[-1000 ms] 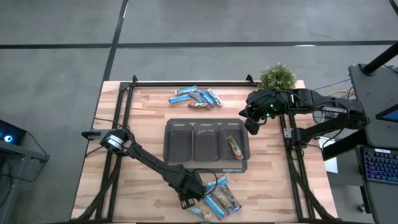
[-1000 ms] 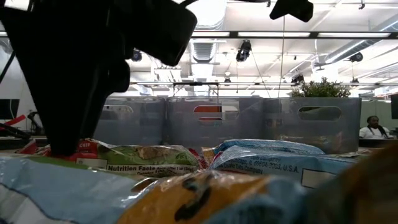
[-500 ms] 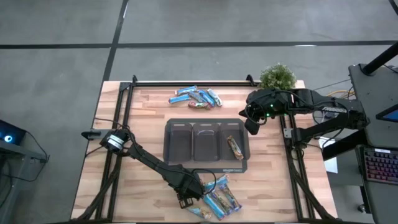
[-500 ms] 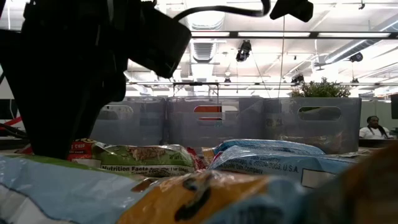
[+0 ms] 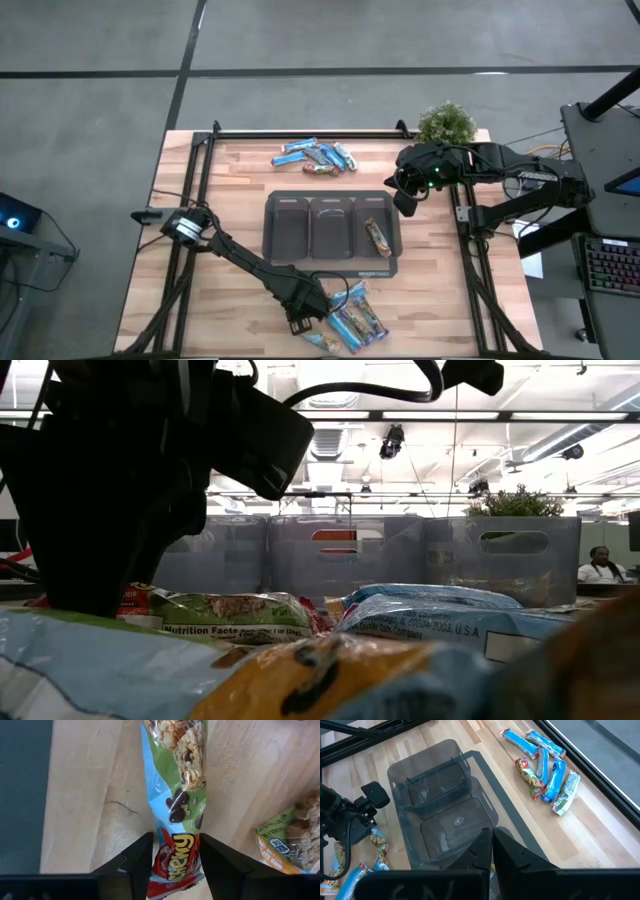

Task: Pick and place Granola Bars by type
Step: Put the red granola bar into the left black bin

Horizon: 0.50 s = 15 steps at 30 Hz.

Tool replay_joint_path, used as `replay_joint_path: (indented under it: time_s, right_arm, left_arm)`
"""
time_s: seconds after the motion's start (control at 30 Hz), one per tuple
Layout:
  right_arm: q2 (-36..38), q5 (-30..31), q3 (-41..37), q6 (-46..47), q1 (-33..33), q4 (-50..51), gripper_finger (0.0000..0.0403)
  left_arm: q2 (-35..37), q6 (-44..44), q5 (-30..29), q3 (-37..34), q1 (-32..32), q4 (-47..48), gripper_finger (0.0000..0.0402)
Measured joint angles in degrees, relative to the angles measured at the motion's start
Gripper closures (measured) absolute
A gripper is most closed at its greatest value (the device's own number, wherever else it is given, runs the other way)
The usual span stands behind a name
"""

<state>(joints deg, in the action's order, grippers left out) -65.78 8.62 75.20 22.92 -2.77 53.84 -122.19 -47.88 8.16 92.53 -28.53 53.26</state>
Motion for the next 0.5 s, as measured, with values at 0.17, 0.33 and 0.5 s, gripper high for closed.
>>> replay_joint_path:
  time_s: [0.17, 0.33, 0.5]
  right_arm:
    - [0.0, 0.0, 0.0, 0.0, 0.0, 0.0, 0.0394]
    - [0.0, 0.0, 0.0, 0.0, 0.0, 0.0, 0.0394]
    - [0.0, 0.0, 0.0, 0.0, 0.0, 0.0, 0.0394]
  left_arm:
    - [0.0, 0.0, 0.3, 0.0, 0.1, 0.3, 0.0293]
    - [-0.1, 0.1, 1.0, 0.0, 0.1, 0.1, 0.0331]
    - [-0.1, 0.0, 1.3, 0.0, 0.1, -0.1, 0.0337]
